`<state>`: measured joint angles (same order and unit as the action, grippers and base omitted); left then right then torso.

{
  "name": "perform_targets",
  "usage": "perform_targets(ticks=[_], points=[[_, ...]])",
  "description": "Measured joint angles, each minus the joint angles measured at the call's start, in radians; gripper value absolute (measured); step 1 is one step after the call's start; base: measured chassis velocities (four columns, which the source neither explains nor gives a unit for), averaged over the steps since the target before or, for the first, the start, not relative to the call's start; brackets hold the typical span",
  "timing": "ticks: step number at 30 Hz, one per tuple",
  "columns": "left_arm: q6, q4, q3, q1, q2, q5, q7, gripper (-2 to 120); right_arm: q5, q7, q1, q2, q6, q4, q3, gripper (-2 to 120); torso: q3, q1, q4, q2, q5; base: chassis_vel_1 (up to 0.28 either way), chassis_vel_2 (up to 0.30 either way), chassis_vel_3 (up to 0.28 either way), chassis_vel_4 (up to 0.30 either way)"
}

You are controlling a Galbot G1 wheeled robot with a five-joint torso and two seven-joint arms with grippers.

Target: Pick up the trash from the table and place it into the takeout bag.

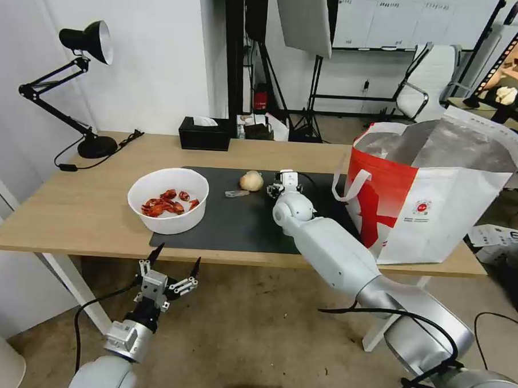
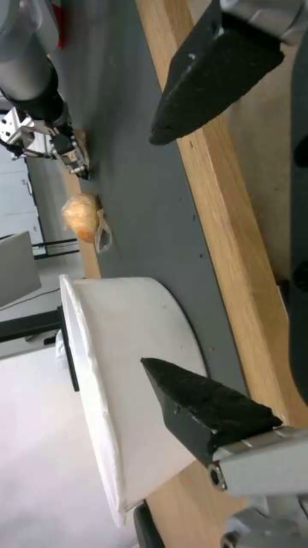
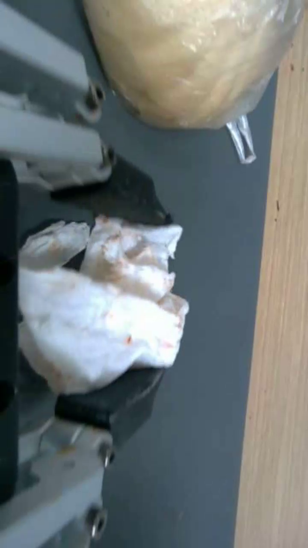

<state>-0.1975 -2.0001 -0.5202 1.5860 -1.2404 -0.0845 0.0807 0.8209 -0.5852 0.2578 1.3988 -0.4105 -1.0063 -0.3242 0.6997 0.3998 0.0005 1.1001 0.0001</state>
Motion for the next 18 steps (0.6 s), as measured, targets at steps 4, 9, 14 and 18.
perform_targets(ticks=[4, 9, 14, 18], points=[[0.000, 0.000, 0.002, 0.001, -0.002, 0.000, 0.000, 100, -0.001, 0.001, 0.015, -0.011, 0.029, -0.017, 0.001, 45, 0.000, 0.000, -0.0001, 0.000, -0.0001, 0.000, 0.000, 0.000, 0.000], [0.000, -0.003, 0.007, 0.001, -0.005, 0.000, 0.000, 100, 0.000, 0.006, 0.051, -0.051, 0.074, -0.086, 0.002, 25, 0.000, 0.000, -0.0011, 0.000, -0.0001, 0.000, 0.000, 0.000, 0.000], [0.000, -0.013, 0.007, 0.005, -0.006, 0.000, 0.000, 100, -0.005, 0.013, 0.104, -0.128, 0.126, -0.236, 0.016, 11, 0.000, 0.000, -0.0007, 0.000, 0.0000, 0.000, 0.000, 0.000, 0.000], [-0.001, -0.029, 0.001, 0.013, -0.005, 0.000, 0.000, 100, -0.047, 0.052, 0.152, -0.229, 0.183, -0.454, 0.029, 0, 0.000, 0.000, -0.0008, 0.000, 0.0003, 0.000, 0.000, 0.000, 0.000]])
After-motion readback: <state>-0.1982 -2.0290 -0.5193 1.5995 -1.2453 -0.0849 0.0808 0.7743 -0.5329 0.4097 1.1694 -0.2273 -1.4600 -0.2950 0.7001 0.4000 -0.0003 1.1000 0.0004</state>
